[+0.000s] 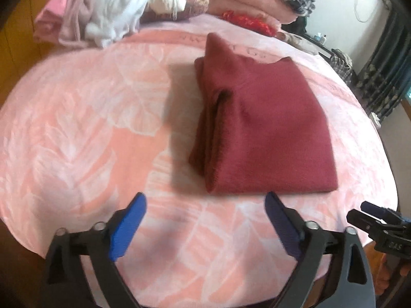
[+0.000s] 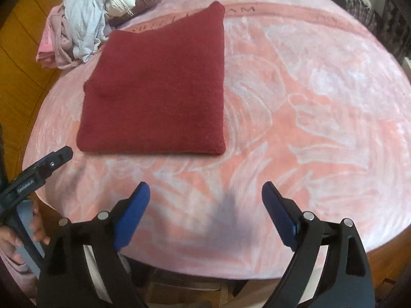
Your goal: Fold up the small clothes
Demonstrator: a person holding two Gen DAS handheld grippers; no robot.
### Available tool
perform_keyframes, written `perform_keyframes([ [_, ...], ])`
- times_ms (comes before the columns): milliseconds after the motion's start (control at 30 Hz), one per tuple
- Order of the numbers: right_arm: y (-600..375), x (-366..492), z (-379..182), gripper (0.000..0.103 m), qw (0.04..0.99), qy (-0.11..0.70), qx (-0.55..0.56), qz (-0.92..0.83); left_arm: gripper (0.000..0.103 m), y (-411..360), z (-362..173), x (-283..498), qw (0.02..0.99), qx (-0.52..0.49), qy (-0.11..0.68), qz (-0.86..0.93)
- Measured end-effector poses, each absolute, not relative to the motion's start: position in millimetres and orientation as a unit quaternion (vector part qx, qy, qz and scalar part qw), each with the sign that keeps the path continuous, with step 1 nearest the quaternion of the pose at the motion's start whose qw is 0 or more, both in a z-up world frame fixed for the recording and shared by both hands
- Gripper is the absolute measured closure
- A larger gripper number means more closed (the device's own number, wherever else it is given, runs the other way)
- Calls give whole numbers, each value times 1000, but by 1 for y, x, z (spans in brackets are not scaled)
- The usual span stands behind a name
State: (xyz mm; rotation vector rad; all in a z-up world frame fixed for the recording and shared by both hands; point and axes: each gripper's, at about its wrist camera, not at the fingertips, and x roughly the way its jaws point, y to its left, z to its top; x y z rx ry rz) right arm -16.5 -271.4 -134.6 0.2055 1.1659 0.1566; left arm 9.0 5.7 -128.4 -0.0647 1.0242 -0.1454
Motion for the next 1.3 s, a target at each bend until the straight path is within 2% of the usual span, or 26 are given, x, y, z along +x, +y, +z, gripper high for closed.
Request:
perform_keyframes([
  [500,-266,-51,-67,12,853,503,97,95,4,4,-71,-29,882,-8,464,-80],
  [1300,-255,-74,-42,11,860,489,102,103,4,-9,-43,-69,894,30,439,-80],
])
